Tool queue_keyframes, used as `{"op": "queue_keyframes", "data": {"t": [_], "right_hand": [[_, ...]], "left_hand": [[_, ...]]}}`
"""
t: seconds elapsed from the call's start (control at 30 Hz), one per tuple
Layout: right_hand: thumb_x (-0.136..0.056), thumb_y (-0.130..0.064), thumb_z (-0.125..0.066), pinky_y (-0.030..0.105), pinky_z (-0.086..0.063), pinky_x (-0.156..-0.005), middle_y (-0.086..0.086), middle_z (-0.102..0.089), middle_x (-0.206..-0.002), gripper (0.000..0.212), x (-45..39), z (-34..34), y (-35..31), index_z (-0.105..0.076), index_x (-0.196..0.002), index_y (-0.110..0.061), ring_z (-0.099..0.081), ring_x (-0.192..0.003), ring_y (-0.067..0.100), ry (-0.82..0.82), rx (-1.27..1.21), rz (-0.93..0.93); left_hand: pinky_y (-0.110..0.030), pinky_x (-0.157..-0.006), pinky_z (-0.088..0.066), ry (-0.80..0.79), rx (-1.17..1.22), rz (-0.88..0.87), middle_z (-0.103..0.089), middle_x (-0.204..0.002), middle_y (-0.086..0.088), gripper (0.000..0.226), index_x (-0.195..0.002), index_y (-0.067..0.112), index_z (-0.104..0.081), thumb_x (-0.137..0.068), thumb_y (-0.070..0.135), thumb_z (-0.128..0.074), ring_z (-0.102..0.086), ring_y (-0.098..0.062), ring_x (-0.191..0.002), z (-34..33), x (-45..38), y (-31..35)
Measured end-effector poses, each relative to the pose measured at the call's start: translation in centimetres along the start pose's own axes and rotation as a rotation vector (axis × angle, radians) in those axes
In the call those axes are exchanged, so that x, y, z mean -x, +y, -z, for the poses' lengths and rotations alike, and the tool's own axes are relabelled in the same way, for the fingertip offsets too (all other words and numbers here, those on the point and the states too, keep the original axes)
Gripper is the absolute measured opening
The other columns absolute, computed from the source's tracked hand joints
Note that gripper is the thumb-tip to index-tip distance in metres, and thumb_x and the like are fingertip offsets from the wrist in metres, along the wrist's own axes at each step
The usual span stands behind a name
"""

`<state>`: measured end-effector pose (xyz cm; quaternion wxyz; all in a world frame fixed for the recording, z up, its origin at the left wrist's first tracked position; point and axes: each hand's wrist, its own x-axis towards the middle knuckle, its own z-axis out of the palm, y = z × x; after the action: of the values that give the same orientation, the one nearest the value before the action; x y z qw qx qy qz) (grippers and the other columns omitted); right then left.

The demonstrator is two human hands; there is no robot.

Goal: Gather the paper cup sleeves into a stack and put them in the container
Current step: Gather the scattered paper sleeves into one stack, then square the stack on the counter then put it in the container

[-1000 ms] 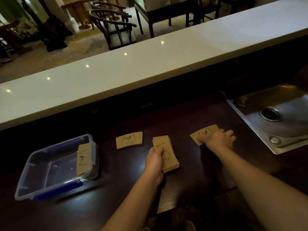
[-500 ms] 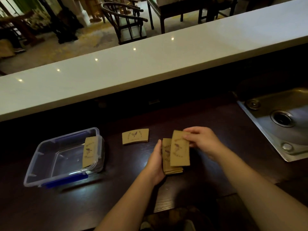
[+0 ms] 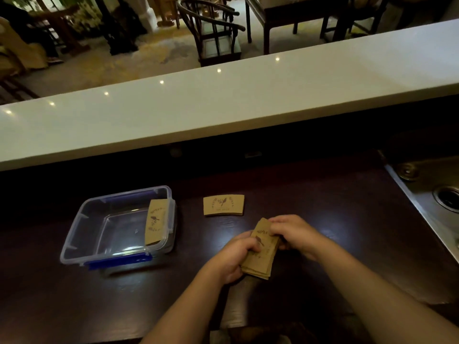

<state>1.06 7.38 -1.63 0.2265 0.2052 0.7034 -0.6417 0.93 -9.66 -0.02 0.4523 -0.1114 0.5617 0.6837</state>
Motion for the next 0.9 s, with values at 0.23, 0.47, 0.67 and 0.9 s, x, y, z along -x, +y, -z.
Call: {"op": "queue_keyframes", "data": {"t": [0.23,0.47,0.67,0.9], "right_hand": [[-0.084,-0.005,-0.058,0.021,-0.053,-0.056,0.0,-0.078,-0.076,0.02,-1.8,-2.6,-1.7,-0.075,-0.085,-0.016,-0.07,-0.068,0.01,0.059,-0.195,0.056],[-0.083,-0.01,-0.065,0.018,-0.052,-0.055,0.001,-0.076,-0.089,0.014,-4.0,-6.4,-3.2,-0.07,-0.095,-0.015,-0.073,-0.078,0.01,0.293,-0.297,0.067],[-0.076,-0.017,-0.067,0.028,-0.053,-0.06,0.003,-0.074,-0.085,0.011,-6.5,-8.8,-4.6,-0.069,-0.087,-0.016,-0.068,-0.074,0.015,0.474,-0.111,0.016],[-0.067,-0.025,-0.068,0.036,-0.056,-0.077,0.002,-0.071,-0.09,0.031,-7.9,-9.5,-4.9,-0.067,-0.096,-0.013,-0.067,-0.084,0.023,0.527,0.068,-0.071]], "left_hand": [[-0.034,-0.072,-0.059,0.222,-0.084,0.037,-0.068,-0.107,-0.011,0.035,-0.122,0.011,-0.058,-0.087,0.006,-0.061,-0.066,-0.021,-0.093,4.3,0.7,3.1],[-0.042,-0.086,-0.057,0.713,0.024,-0.368,-0.065,-0.096,0.003,0.054,-0.129,0.013,-0.045,-0.082,0.005,-0.072,-0.067,-0.019,-0.093,6.5,-1.6,4.9],[-0.025,-0.069,-0.048,0.909,-0.189,-0.42,-0.065,-0.109,0.003,0.053,-0.134,0.016,-0.045,-0.087,0.019,-0.068,-0.059,-0.008,-0.085,7.9,-4.6,5.5],[-0.026,-0.068,-0.043,0.91,-0.343,-0.298,-0.065,-0.113,-0.003,0.058,-0.137,0.015,-0.041,-0.085,0.023,-0.066,-0.057,-0.015,-0.092,8.9,-6.1,4.9]]}}
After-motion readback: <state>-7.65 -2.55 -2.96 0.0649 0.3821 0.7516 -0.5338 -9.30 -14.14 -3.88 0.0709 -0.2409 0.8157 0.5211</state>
